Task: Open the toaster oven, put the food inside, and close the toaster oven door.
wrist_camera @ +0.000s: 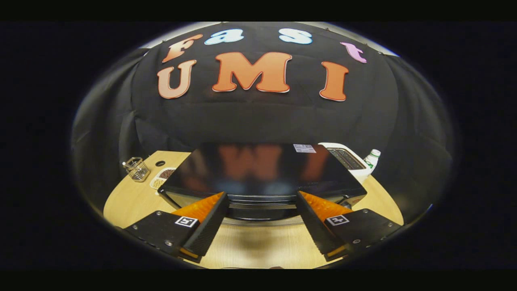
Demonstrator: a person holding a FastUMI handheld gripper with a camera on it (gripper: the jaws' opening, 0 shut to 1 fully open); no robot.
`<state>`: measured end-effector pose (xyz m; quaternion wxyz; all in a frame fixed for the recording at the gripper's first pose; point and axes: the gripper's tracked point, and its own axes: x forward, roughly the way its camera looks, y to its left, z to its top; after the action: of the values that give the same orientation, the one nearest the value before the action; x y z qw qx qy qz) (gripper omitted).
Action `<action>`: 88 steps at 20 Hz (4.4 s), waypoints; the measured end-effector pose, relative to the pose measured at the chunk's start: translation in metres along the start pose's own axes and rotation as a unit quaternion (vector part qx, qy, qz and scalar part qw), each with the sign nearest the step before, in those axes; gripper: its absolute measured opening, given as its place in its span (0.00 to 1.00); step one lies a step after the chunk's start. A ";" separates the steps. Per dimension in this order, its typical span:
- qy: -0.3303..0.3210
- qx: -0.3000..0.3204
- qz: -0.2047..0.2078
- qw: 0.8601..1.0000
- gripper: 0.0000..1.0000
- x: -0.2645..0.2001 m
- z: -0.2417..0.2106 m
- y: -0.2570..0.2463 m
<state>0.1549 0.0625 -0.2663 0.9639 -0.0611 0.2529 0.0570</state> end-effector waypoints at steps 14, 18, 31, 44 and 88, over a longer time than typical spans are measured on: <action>0.026 0.007 0.006 1.000 1.00 -0.051 -0.049 -0.004; 0.041 0.008 0.006 0.999 0.99 -0.068 -0.076 -0.004; 0.115 0.027 0.005 0.993 0.99 -0.089 -0.174 -0.005; 0.169 0.015 -0.006 0.985 1.00 -0.086 -0.218 -0.011; 0.207 0.162 -0.091 0.961 0.75 -0.179 -0.292 0.009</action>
<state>-0.1414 0.0147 -0.4307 0.8887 0.0626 0.4458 -0.0868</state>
